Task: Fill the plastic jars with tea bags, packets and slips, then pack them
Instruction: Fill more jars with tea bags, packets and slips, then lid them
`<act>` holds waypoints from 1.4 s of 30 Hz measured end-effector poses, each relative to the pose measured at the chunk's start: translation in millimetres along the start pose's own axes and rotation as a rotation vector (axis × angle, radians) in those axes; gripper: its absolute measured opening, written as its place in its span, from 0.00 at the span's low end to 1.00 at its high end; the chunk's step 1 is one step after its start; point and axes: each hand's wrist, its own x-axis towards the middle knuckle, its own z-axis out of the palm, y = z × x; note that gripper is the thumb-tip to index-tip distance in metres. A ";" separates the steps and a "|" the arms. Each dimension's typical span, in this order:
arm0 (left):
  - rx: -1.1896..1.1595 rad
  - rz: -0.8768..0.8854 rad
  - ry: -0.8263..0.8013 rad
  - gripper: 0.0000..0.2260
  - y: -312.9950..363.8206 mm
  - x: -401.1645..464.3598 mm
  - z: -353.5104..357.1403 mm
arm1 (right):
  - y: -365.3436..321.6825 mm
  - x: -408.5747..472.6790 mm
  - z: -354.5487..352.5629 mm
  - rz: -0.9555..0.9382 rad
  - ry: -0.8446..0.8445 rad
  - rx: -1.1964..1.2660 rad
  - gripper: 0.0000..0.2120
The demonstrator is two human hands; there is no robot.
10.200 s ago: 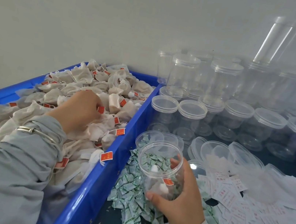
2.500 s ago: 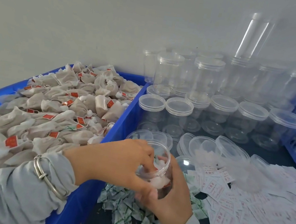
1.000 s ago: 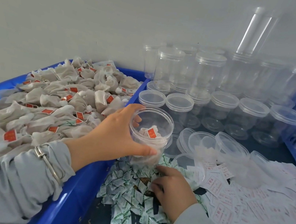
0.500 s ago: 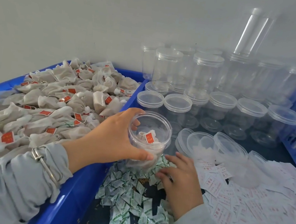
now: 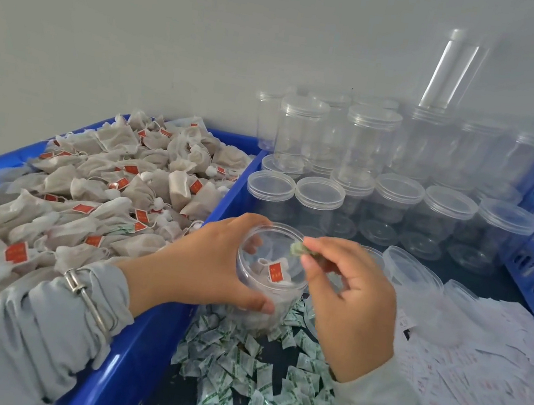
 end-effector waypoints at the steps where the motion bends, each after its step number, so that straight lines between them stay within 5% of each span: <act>1: -0.004 0.004 0.006 0.48 0.0 -0.1 0.2 | -2.3 2.2 3.5 -0.020 -0.048 -0.033 0.09; 5: -0.006 0.021 0.020 0.46 -1.7 -0.5 0.8 | -7.6 1.9 8.5 -0.049 -0.179 -0.138 0.12; 9: -0.029 0.019 0.069 0.44 -3.3 -0.2 1.3 | 4.0 -7.7 -14.1 0.001 -0.107 -0.158 0.11; 13: -0.079 -0.022 0.095 0.53 -2.9 0.1 2.5 | 38.5 -17.5 -57.8 0.214 -0.103 -0.284 0.11; 20: -0.170 -0.014 0.132 0.35 11.0 0.5 0.8 | 90.8 -44.5 -95.7 0.624 -0.376 -0.527 0.08; 26: -0.172 -0.038 0.119 0.40 12.5 -1.5 0.2 | 100.4 -54.8 -80.7 0.607 -0.559 -0.645 0.24; 38: -0.091 -0.004 0.081 0.43 8.0 -0.5 3.1 | 102.7 -54.4 -81.0 0.595 -0.442 -0.539 0.08; 42: -0.072 -0.016 0.058 0.42 6.0 -1.1 3.8 | 93.4 -49.3 -89.8 0.553 -0.110 -0.598 0.07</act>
